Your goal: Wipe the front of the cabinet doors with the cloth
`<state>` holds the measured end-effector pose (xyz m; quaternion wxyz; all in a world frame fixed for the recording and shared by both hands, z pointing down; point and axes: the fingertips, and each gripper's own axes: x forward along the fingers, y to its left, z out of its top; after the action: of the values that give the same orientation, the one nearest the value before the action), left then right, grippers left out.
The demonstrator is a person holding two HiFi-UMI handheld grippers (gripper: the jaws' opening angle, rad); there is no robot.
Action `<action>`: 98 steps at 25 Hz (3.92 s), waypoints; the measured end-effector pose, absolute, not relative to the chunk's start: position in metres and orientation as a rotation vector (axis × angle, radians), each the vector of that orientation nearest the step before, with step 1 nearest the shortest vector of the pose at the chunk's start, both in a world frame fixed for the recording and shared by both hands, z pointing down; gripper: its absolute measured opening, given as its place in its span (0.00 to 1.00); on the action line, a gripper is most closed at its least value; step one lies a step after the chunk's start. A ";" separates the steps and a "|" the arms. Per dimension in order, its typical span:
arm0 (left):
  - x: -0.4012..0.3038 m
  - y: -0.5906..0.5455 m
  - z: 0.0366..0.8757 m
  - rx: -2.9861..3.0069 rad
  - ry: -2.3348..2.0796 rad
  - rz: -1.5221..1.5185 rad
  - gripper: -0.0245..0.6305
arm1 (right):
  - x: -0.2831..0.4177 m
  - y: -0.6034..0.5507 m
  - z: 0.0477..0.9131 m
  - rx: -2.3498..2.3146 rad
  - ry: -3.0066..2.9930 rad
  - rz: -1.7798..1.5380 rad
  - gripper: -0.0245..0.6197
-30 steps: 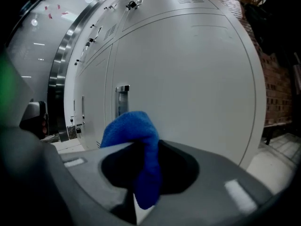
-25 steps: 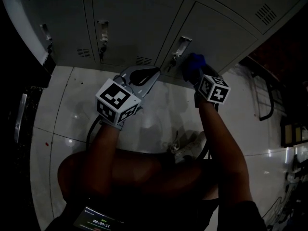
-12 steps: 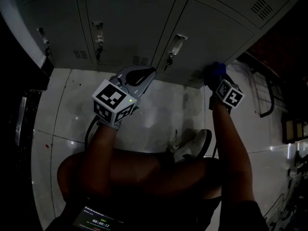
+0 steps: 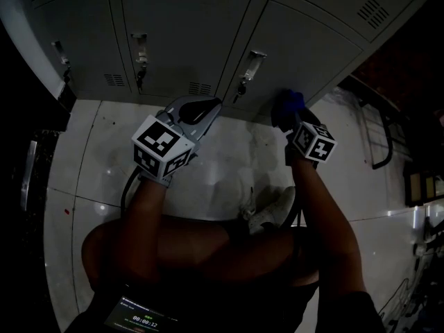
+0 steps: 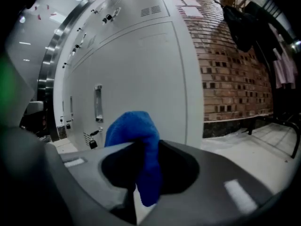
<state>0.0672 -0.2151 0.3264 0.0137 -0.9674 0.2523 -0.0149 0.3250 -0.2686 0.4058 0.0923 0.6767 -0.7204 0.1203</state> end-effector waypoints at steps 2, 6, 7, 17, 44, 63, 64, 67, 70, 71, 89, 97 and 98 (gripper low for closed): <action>0.067 -0.215 0.326 -3.014 0.789 -0.044 0.04 | 0.296 -0.271 0.407 1.944 -2.192 0.345 0.16; 0.066 -0.216 0.324 -3.011 0.794 -0.033 0.04 | 0.251 -0.277 0.415 1.878 -2.266 0.401 0.16; 0.066 -0.216 0.323 -3.011 0.794 -0.031 0.04 | 0.242 -0.278 0.419 1.869 -2.274 0.421 0.16; 0.063 -0.217 0.322 -3.015 0.804 -0.014 0.04 | 0.151 -0.284 0.453 1.637 -2.356 0.436 0.16; 0.066 -0.216 0.324 -3.011 0.793 -0.031 0.04 | 0.226 -0.312 0.453 1.794 -2.200 0.410 0.16; 0.067 -0.215 0.326 -3.011 0.781 -0.050 0.04 | 0.348 -0.287 0.460 2.021 -1.985 0.487 0.16; 0.067 -0.215 0.327 -3.012 0.782 -0.052 0.04 | 0.356 -0.285 0.461 2.035 -1.966 0.482 0.16; 0.067 -0.216 0.327 -3.013 0.786 -0.053 0.04 | 0.381 -0.279 0.460 2.103 -1.923 0.506 0.16; 0.067 -0.217 0.329 -3.012 0.783 -0.062 0.04 | 0.397 -0.271 0.459 2.201 -1.892 0.596 0.16; 0.068 -0.217 0.330 -3.012 0.783 -0.069 0.04 | 0.398 -0.270 0.458 2.211 -1.884 0.598 0.16; 0.062 -0.220 0.336 -3.027 0.826 -0.093 0.04 | 0.198 -0.263 0.464 1.704 -2.225 0.479 0.16; 0.064 -0.221 0.330 -3.032 0.811 -0.056 0.04 | 0.145 -0.307 0.496 1.598 -2.220 0.479 0.16; 0.064 -0.221 0.331 -3.035 0.809 -0.057 0.04 | 0.148 -0.312 0.499 1.609 -2.210 0.495 0.16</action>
<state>0.0644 -0.2209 0.3308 0.0002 -0.9661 0.2576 -0.0180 0.1479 -0.3118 0.4990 0.1807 0.5696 -0.7824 0.1752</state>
